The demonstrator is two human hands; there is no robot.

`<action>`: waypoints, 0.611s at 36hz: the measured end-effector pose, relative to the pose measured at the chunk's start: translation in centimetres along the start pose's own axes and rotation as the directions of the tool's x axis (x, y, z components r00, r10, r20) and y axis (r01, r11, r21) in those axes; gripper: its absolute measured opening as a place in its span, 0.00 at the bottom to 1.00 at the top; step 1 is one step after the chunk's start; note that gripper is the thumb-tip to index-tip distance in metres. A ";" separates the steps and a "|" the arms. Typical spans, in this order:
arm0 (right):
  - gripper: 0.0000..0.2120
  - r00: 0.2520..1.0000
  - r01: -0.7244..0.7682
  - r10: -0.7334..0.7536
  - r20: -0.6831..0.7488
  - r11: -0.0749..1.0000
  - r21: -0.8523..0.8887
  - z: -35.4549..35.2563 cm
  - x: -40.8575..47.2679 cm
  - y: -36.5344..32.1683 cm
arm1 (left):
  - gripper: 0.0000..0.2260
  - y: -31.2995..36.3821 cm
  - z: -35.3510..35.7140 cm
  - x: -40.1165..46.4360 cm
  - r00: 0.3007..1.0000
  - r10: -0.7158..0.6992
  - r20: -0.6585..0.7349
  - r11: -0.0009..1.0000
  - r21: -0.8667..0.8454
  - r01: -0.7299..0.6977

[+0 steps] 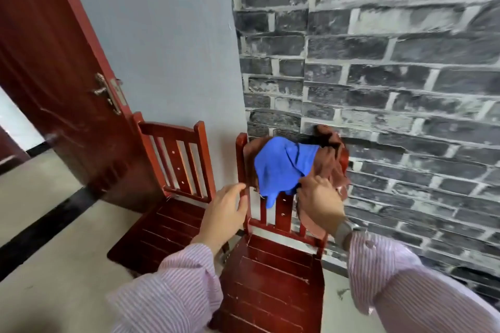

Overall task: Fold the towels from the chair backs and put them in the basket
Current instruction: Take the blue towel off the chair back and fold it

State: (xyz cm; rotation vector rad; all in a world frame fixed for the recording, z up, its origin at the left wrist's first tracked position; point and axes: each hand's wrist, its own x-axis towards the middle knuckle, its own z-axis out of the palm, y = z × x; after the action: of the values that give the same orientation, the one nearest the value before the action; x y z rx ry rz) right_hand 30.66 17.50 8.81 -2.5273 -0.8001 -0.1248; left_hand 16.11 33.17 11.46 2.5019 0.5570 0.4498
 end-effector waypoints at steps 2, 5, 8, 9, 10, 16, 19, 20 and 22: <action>0.17 0.999 -0.048 0.046 -0.024 0.997 -0.057 1.3 4.1 0.1 | 0.18 -1.1 0.5 3.4 1.000 0.014 0.028 1.000 0.011 -0.014; 0.22 0.996 -0.087 0.086 -0.016 0.981 -0.173 2.9 9.3 0.2 | 0.19 -2.4 1.5 7.8 0.995 0.041 0.096 0.999 0.023 -0.043; 0.29 0.997 -0.071 0.077 0.019 0.972 -0.225 4.4 13.5 0.4 | 0.19 -3.6 2.3 11.5 0.991 0.056 0.125 0.998 0.014 -0.058; 0.30 0.997 -0.052 0.065 0.047 0.970 -0.237 4.9 14.7 0.4 | 0.18 -4.0 2.5 12.5 0.990 0.060 0.124 0.998 0.008 -0.062; 0.31 0.996 -0.031 0.052 0.077 0.968 -0.249 5.3 15.8 0.4 | 0.18 -4.5 2.8 13.5 0.990 0.069 0.124 0.998 0.003 -0.070; 0.20 0.987 0.091 -0.047 0.151 0.949 -0.301 6.4 19.4 -0.5 | 0.19 -6.4 3.8 17.3 0.977 0.096 0.193 0.995 -0.053 -0.087; 0.15 0.997 0.034 -0.021 0.081 0.987 -0.158 5.8 19.6 -0.7 | 0.20 -6.7 4.2 18.8 0.968 0.132 0.215 0.987 -0.119 -0.108; 0.14 0.999 0.004 0.001 0.045 0.994 -0.112 5.3 19.5 -0.9 | 0.20 -6.6 4.3 19.3 0.964 0.148 0.222 0.981 -0.155 -0.115; 0.11 0.998 -0.049 0.047 -0.048 0.998 -0.038 3.7 19.4 -1.3 | 0.22 -6.1 4.3 20.0 0.954 0.194 0.230 0.963 -0.228 -0.141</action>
State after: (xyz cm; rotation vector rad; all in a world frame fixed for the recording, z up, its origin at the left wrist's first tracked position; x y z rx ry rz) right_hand 45.69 30.25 10.53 -2.5680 -0.7243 -0.1850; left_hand 33.36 45.44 8.55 2.3626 0.1860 0.2339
